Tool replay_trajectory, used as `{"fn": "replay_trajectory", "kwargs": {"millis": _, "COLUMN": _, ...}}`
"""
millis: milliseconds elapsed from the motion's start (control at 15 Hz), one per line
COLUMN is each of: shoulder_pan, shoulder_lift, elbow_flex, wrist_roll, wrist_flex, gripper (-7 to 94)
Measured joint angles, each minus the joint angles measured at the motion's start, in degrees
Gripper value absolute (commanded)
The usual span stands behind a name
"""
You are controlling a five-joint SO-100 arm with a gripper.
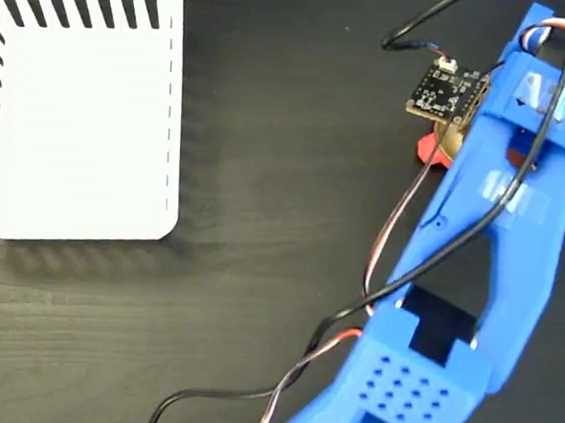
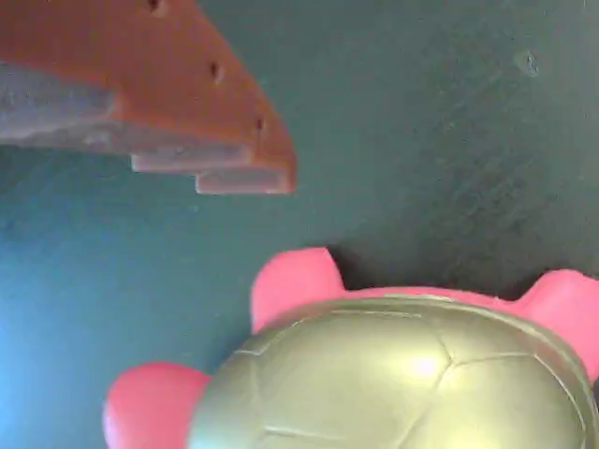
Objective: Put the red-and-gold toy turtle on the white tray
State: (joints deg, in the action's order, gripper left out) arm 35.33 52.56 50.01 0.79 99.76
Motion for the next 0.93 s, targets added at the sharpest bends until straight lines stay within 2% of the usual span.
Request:
{"fn": "replay_trajectory", "kwargs": {"millis": 200, "shoulder_pan": 0.0, "shoulder_lift": -0.62, "elbow_flex": -2.64, "wrist_roll": -0.53, "wrist_flex": 0.0, "gripper": 62}}
{"fn": "replay_trajectory", "kwargs": {"millis": 333, "shoulder_pan": 0.0, "shoulder_lift": -1.76, "elbow_flex": -2.99, "wrist_roll": -0.53, "wrist_flex": 0.0, "gripper": 62}}
{"fn": "replay_trajectory", "kwargs": {"millis": 467, "shoulder_pan": -0.7, "shoulder_lift": -2.99, "elbow_flex": -3.16, "wrist_roll": -0.53, "wrist_flex": 0.0, "gripper": 67}}
{"fn": "replay_trajectory", "kwargs": {"millis": 933, "shoulder_pan": -1.14, "shoulder_lift": -6.24, "elbow_flex": -4.92, "wrist_roll": -0.53, "wrist_flex": -0.62, "gripper": 67}}
